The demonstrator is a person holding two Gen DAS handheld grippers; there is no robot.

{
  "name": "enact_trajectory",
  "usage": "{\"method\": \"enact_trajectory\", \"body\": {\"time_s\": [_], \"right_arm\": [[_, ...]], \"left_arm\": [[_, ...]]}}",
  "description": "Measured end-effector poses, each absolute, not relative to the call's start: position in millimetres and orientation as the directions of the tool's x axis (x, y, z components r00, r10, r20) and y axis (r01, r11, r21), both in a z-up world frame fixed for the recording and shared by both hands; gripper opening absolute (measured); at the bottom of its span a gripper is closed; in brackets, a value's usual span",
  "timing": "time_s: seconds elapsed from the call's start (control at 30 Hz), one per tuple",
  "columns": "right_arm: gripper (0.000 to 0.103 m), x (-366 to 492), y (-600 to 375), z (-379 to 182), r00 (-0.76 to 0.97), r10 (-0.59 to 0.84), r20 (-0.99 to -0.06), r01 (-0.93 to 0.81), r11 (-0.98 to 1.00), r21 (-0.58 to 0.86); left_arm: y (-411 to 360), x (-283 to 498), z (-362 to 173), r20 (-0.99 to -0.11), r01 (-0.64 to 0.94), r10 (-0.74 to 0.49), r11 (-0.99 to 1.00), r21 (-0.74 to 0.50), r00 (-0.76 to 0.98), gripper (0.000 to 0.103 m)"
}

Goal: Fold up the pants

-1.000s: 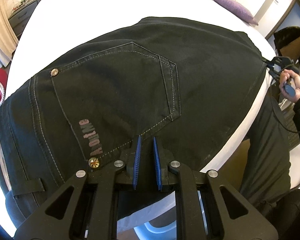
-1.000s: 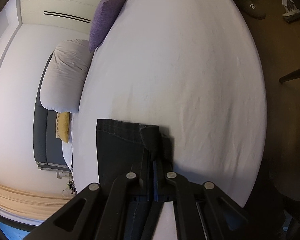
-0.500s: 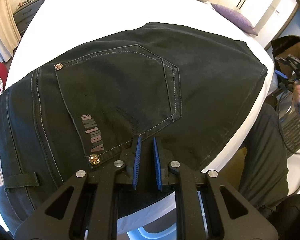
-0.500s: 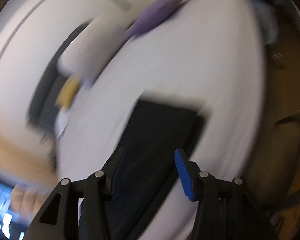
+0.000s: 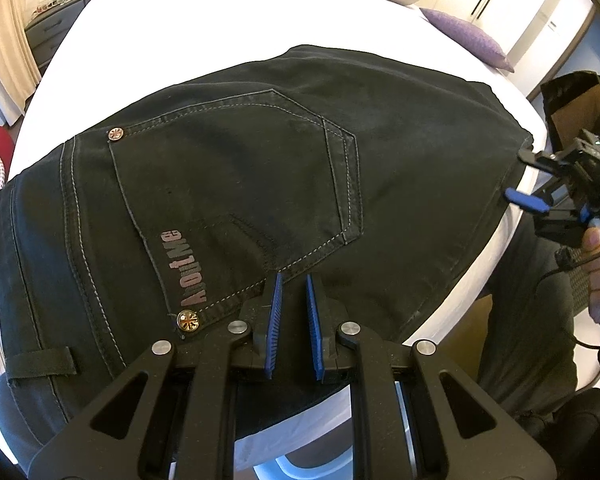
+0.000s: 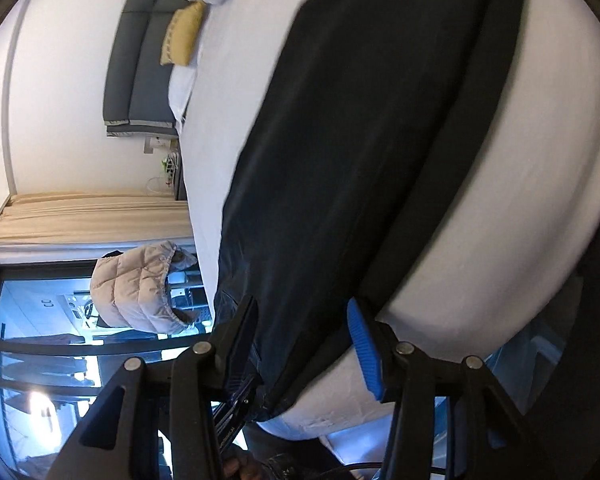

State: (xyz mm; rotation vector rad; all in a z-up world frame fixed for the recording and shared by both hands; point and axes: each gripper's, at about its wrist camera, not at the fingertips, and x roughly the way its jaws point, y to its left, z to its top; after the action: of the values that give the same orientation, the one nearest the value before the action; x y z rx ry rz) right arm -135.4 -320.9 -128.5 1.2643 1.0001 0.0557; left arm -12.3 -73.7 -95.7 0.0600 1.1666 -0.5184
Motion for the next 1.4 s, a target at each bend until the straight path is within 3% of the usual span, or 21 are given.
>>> {"method": "enact_trajectory", "body": {"time_s": [0.23, 0.33, 0.37, 0.4, 0.47, 0.77, 0.97, 1.07, 1.13, 1.2, 1.4], "right_arm": [[0.049, -122.3, -300.1, -142.7, 0.577, 0.602, -0.552, 0.467, 0.311, 0.828], [0.032, -113.7, -284.2, -151.6, 0.556, 0.638, -0.532, 0.457, 0.300, 0.837], [0.016, -111.7, -280.2, -154.5, 0.548, 0.645, -0.533, 0.457, 0.302, 0.837], [0.008, -110.0, -277.1, -157.2, 0.539, 0.647, -0.539, 0.459, 0.310, 0.832], [0.006, -109.0, -274.5, -158.6, 0.534, 0.636, -0.556, 0.464, 0.330, 0.822], [0.002, -137.6, -284.2, -173.3, 0.563, 0.629, -0.536, 0.496, 0.261, 0.828], [0.017, -131.9, -299.5, -167.4, 0.607, 0.623, -0.493, 0.458, 0.232, 0.858], [0.017, -133.2, -325.0, -161.8, 0.679, 0.546, -0.491, 0.458, 0.208, 0.865], [0.013, -133.7, -343.1, -160.3, 0.710, 0.502, -0.494, 0.462, 0.197, 0.865], [0.003, -135.4, -359.8, -159.1, 0.716, 0.465, -0.521, 0.489, 0.199, 0.849], [0.001, -154.5, -367.1, -162.6, 0.712, 0.430, -0.555, 0.522, 0.204, 0.828]], "left_arm": [[-72.8, -12.4, -95.0, -0.887, 0.422, -0.360, 0.879, -0.220, 0.287, 0.012], [-72.7, -12.3, -95.1, -0.887, 0.421, -0.359, 0.880, -0.219, 0.289, 0.012], [-73.0, -12.2, -95.0, -0.888, 0.422, -0.358, 0.880, -0.218, 0.289, 0.012], [-73.1, -12.2, -94.9, -0.888, 0.423, -0.358, 0.880, -0.217, 0.288, 0.012], [-73.4, -12.0, -94.9, -0.889, 0.426, -0.359, 0.878, -0.217, 0.286, 0.012], [-73.2, -13.9, -94.5, -0.889, 0.442, -0.369, 0.868, -0.225, 0.272, 0.012], [-68.9, -10.9, -95.4, -0.886, 0.435, -0.376, 0.869, -0.236, 0.271, 0.012], [-67.9, -11.2, -95.2, -0.887, 0.437, -0.374, 0.869, -0.232, 0.272, 0.012], [-68.2, -11.0, -95.6, -0.888, 0.439, -0.373, 0.868, -0.231, 0.270, 0.012], [-68.8, -11.0, -95.6, -0.889, 0.442, -0.370, 0.868, -0.227, 0.270, 0.012], [-72.1, -11.2, -94.9, -0.893, 0.446, -0.360, 0.869, -0.215, 0.269, 0.012]]}}
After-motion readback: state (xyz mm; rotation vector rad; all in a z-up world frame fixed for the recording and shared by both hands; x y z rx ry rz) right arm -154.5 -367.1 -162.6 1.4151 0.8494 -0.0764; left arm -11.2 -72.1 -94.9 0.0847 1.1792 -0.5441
